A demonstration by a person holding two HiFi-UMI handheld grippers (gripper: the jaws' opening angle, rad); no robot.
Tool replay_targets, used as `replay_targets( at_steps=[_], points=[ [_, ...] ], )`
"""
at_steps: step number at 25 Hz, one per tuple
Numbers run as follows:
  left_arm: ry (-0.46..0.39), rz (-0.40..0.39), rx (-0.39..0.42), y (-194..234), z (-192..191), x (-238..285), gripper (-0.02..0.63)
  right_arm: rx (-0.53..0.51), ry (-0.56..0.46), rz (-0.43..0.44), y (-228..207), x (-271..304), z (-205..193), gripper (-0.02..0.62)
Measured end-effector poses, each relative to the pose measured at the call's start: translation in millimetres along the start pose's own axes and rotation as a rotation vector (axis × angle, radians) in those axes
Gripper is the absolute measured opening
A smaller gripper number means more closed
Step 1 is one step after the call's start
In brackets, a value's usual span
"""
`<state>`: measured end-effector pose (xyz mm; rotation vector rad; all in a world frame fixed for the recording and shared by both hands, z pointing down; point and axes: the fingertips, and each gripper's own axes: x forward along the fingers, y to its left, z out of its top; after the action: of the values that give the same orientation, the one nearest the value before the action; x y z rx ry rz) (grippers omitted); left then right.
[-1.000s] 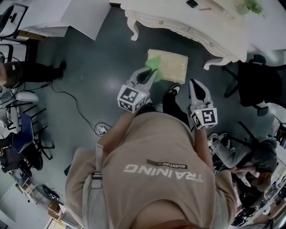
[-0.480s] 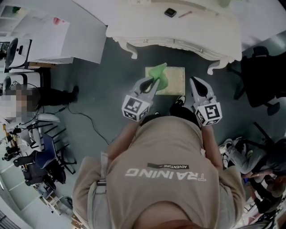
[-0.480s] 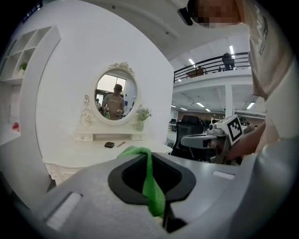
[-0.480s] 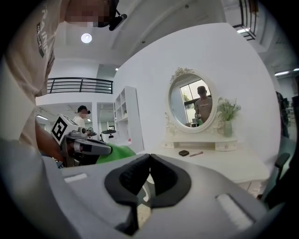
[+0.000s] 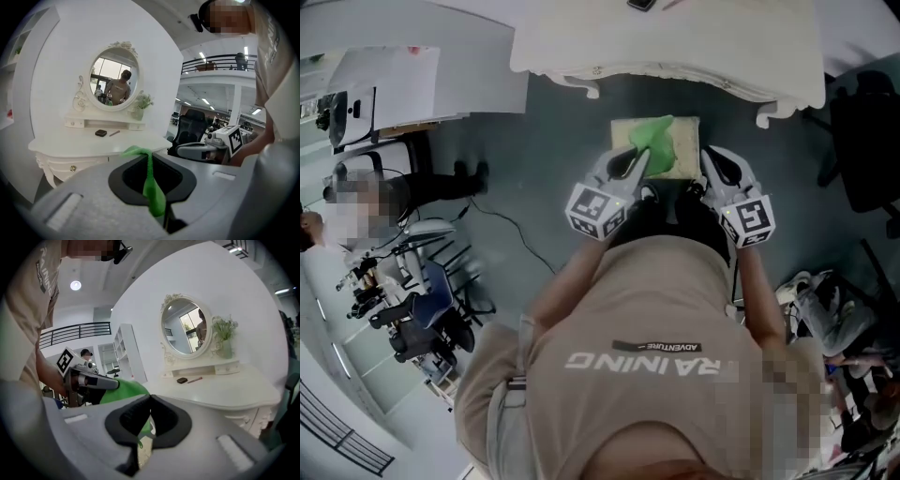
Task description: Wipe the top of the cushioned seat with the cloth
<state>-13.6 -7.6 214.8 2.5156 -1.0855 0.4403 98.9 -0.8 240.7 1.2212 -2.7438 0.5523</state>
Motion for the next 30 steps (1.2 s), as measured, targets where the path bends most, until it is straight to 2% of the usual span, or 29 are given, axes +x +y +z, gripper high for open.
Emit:
replay_targets(
  at_steps=[4, 7, 12, 15, 21, 27, 30],
  points=[
    [0.075, 0.016, -0.043, 23.1, -27.6, 31.5, 0.025, 0.045, 0.005, -0.017, -21.8, 5.3, -11.0, -0.005],
    [0.14, 0.036, -0.044, 39.5, -59.8, 52.5, 0.025, 0.075, 0.032, -0.038, -35.3, 2.8, -31.1, -0.005],
    [0.226, 0.055, -0.111, 75.0, -122.4, 71.9, 0.024, 0.103, 0.151, -0.085, -49.4, 7.7, -86.5, -0.005],
    [0.272, 0.071, -0.132, 101.4, -156.4, 70.6, 0.023, 0.111, 0.225, -0.075, -49.7, 23.8, -128.8, -0.005],
    [0.323, 0.114, -0.143, 172.3, -205.1, 60.6, 0.023, 0.108, 0.259, -0.008, -25.0, 83.4, -163.5, -0.005],
    [0.328, 0.118, -0.17, 248.9, -244.5, 46.4, 0.025, 0.06, 0.452, 0.063, 11.6, 163.9, -220.5, -0.005],
    [0.329, 0.155, -0.22, 297.7, -267.3, 29.1, 0.023, 0.034, 0.526, 0.083, 27.0, 199.7, -247.3, -0.005]
  ],
)
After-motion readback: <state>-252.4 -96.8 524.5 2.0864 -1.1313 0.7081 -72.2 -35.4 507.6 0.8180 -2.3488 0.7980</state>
